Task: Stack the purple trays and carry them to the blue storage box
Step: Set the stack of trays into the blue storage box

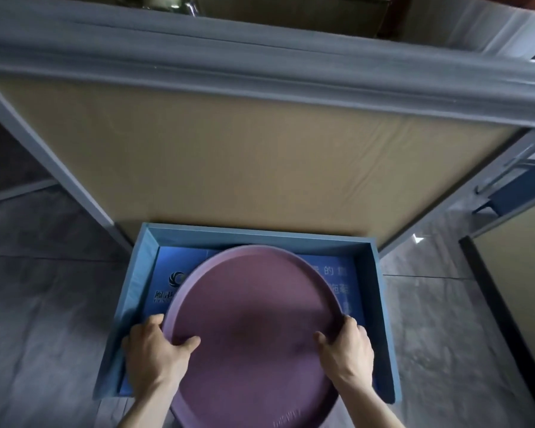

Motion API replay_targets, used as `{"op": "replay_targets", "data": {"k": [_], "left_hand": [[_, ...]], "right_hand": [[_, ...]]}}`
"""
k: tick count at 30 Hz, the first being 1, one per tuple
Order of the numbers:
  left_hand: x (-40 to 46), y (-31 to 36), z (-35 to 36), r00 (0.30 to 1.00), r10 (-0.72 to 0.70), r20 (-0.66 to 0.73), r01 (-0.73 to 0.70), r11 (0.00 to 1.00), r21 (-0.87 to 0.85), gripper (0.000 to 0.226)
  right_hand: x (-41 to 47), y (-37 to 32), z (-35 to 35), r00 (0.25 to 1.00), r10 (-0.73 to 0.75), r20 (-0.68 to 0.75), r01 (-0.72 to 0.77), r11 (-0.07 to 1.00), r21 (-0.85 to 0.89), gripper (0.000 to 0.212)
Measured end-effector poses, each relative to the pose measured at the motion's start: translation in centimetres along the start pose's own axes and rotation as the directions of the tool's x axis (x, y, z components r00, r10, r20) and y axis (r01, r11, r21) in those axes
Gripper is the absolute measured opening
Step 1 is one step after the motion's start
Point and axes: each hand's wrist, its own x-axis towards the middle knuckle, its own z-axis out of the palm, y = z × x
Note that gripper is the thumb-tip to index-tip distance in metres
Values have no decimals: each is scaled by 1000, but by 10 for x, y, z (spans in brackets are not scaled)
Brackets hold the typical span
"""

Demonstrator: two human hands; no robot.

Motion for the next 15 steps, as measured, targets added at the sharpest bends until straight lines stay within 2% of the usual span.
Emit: {"op": "replay_targets", "data": {"k": [3,8,15], "left_hand": [[3,0,0,999,-27,18,27,1000,-15,71],[1,-3,5,1000,-12,23,12,1000,19,77],[-20,-3,14,995,97,37,-101,984,147,131]], "right_hand": [[-1,0,3,1000,6,-12,-6,1000,-17,62],[-3,5,7,1000,-24,-12,24,999,-38,86],[-4,14,7,998,-64,-2,63,997,-52,98]]}}
